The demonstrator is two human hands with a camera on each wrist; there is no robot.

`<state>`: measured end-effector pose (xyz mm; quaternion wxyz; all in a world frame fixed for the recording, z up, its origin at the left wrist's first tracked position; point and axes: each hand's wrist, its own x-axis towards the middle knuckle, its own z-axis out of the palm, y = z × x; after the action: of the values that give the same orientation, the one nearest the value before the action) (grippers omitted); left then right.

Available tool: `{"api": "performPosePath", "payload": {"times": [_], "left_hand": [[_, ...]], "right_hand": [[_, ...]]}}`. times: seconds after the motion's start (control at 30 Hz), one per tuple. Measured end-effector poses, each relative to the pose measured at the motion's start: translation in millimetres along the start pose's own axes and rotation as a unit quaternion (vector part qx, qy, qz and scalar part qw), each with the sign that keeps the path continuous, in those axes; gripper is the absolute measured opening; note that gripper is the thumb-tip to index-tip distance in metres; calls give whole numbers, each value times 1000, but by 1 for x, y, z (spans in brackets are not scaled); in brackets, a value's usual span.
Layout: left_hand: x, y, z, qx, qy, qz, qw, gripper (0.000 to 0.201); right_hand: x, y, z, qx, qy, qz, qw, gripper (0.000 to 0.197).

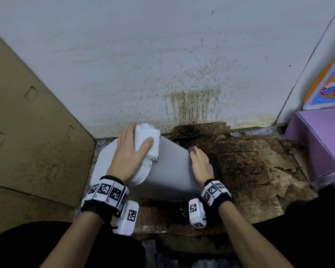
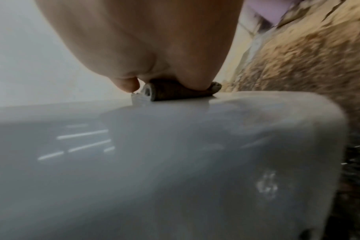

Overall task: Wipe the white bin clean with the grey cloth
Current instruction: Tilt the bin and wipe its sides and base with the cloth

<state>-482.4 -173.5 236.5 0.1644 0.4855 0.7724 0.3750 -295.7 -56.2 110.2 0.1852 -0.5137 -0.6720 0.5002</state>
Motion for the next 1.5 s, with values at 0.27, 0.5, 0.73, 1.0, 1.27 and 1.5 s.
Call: {"api": "performPosePath", "payload": {"times": [0.27, 0.5, 0.73, 1.0, 1.27, 1.5], "left_hand": [[-1, 2, 2, 3, 8, 6, 1000, 89], [-2, 3, 0, -18, 9, -10, 1000, 91], [-3, 4, -1, -30, 5, -27, 999, 94], [-2, 5, 1, -25, 4, -25, 999, 91], [-4, 3, -2, -22, 7, -26, 999, 91], [-3, 3, -1, -17, 8, -25, 1000, 94]], "right_hand": [[-31, -82, 26, 120, -34, -157, 980, 46], [-18, -55, 24, 2, -8, -237, 971, 49], [-2, 21, 12, -2, 42, -113, 993, 44], [7, 64, 6, 27, 65, 5, 997, 47], [-11, 12, 22, 49, 94, -33, 994, 47], [-40, -65, 38, 109, 24, -153, 982, 47]]}}
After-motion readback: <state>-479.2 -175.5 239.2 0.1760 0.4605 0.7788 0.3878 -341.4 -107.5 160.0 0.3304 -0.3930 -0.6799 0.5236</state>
